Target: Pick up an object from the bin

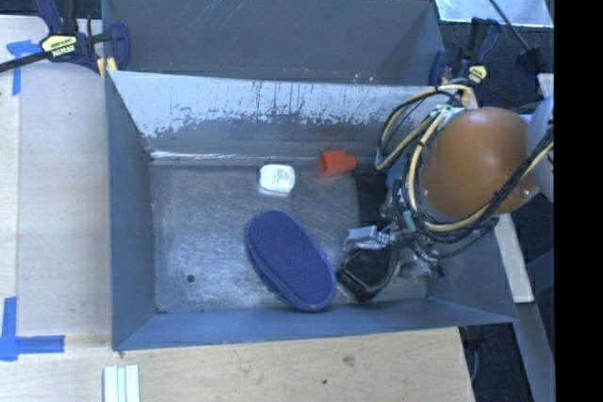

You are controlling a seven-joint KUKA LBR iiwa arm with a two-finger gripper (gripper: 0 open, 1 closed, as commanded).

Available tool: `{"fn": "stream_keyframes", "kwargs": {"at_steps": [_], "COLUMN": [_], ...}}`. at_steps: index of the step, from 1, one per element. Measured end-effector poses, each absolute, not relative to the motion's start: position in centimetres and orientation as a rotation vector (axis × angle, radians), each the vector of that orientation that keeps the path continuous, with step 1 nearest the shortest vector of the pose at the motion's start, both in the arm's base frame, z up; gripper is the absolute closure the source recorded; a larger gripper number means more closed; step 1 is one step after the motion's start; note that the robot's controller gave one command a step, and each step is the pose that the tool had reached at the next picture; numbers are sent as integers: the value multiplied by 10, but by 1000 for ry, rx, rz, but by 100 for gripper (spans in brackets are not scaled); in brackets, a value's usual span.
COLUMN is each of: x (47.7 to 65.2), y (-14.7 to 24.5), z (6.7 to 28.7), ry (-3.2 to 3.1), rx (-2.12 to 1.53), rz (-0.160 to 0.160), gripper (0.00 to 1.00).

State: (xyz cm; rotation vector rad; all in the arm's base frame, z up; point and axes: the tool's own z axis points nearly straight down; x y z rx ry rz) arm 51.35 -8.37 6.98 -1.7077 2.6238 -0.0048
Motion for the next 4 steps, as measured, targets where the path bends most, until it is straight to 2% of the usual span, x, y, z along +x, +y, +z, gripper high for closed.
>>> {"fn": "stream_keyframes", "kwargs": {"at_steps": [1, 3, 4], "x": [516, 516, 516], "y": [-79, -79, -79], "z": [71, 101, 153], "ry": [2617, 2633, 2638], "rx": [-1704, -1701, -1699], "rz": [0, -2, -3], "gripper": [100, 100, 100]}}
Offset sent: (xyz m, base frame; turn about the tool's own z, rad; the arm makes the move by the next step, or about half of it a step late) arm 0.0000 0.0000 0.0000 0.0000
